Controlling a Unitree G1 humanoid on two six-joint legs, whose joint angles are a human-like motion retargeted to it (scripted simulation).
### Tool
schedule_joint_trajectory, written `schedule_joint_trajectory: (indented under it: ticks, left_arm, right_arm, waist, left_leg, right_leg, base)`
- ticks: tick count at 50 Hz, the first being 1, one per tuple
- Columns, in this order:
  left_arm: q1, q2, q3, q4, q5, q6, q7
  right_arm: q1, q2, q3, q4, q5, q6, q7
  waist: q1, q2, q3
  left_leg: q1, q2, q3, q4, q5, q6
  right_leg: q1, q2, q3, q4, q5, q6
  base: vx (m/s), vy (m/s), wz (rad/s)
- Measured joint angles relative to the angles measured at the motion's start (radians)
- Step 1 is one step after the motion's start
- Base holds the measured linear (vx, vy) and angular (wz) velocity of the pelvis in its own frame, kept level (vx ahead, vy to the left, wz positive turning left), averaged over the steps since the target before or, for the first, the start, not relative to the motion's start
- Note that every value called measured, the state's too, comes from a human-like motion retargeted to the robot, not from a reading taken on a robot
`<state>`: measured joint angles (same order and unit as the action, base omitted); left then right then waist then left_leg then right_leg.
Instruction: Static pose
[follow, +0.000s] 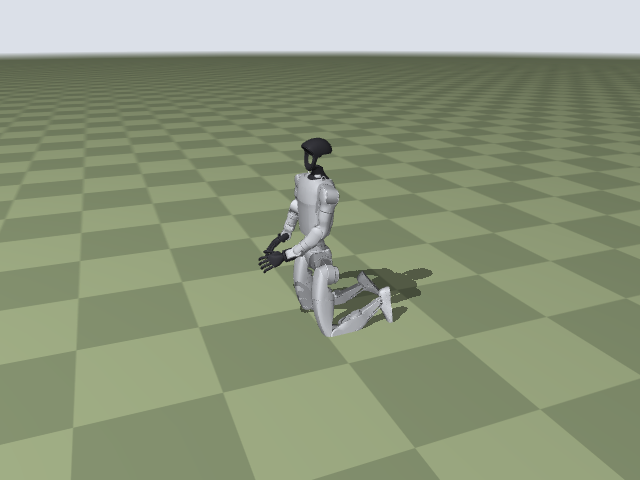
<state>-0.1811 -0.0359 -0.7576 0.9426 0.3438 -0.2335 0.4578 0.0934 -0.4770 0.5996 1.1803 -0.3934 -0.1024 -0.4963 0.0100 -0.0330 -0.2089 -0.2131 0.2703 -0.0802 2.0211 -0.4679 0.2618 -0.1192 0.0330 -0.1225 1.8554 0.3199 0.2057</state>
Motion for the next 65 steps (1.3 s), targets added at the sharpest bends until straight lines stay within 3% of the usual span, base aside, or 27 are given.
schedule_joint_trajectory:
  ticks: [35,65]
  left_arm:
    - [-0.01,-0.033,-0.039,0.002,0.007,-0.011,0.015]
    - [-0.014,-0.026,-0.065,-0.001,-0.014,-0.012,-0.032]
  right_arm:
    - [0.027,-0.028,0.022,0.004,-0.012,-0.012,-0.013]
    - [0.031,-0.027,0.029,-0.022,0.011,-0.027,0.028]
  waist:
    - [-0.002,0.002,-0.017]
    - [-0.005,-0.007,-0.035]
  left_leg:
    - [-0.013,0.008,-0.009,0.015,-0.109,0.0]
    - [-0.008,0.003,0.007,0.019,-0.135,0.0]
  right_leg:
    - [-0.015,0.028,-0.016,-0.002,0.002,0.019]
    - [-0.016,0.02,-0.012,0.008,-0.037,0.015]
  base:
    - [0.0,0.0,0.0]
    - [0.0,0.0,0.0]
